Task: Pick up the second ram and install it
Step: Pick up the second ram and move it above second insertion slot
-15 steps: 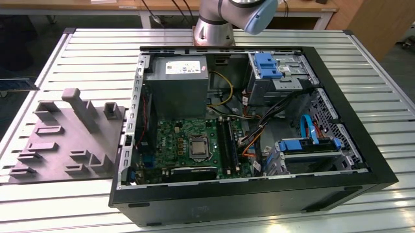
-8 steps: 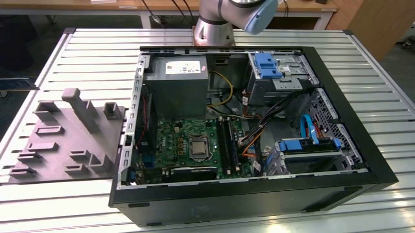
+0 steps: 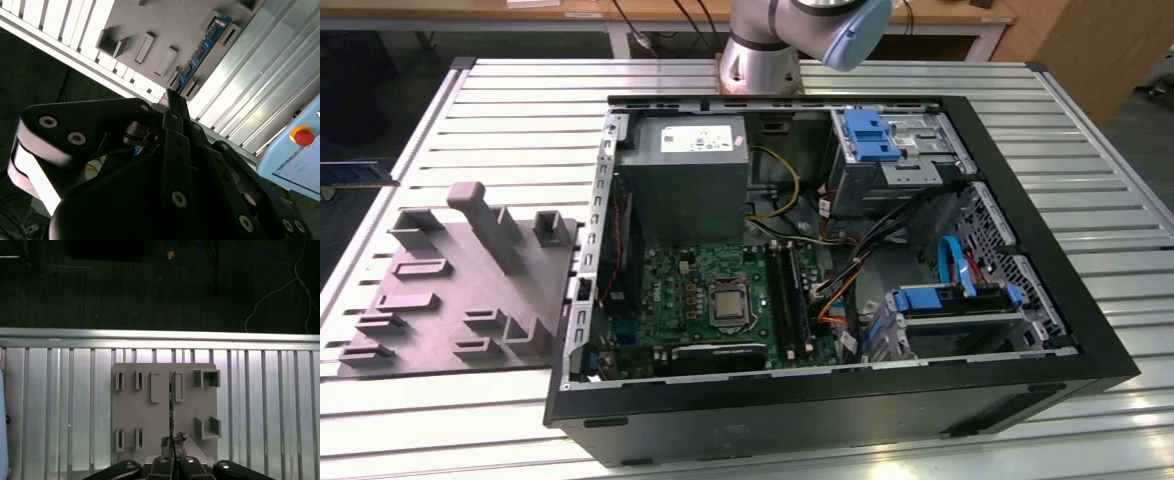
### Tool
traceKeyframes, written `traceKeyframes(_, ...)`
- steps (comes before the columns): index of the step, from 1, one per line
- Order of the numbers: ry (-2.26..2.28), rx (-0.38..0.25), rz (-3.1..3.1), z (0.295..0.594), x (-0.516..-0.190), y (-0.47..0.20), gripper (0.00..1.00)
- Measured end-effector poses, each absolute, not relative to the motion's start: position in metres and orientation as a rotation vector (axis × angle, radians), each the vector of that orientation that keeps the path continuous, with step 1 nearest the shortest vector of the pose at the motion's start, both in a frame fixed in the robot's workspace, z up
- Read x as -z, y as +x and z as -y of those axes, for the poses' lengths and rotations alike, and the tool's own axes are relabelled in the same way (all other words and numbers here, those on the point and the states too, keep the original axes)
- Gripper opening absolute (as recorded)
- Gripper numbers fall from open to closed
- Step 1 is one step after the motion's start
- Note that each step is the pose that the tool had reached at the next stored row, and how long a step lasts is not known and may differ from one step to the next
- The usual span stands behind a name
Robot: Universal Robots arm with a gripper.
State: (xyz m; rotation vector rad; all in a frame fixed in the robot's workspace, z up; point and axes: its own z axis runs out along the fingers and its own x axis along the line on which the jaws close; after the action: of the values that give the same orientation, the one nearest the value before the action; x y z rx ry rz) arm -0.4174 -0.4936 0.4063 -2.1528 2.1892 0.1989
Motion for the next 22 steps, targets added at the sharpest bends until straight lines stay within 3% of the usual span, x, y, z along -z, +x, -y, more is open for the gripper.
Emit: traceKeyframes(22, -2.157, -0.210, -2.195, 0.494, -0.406, -0.357, 0.11)
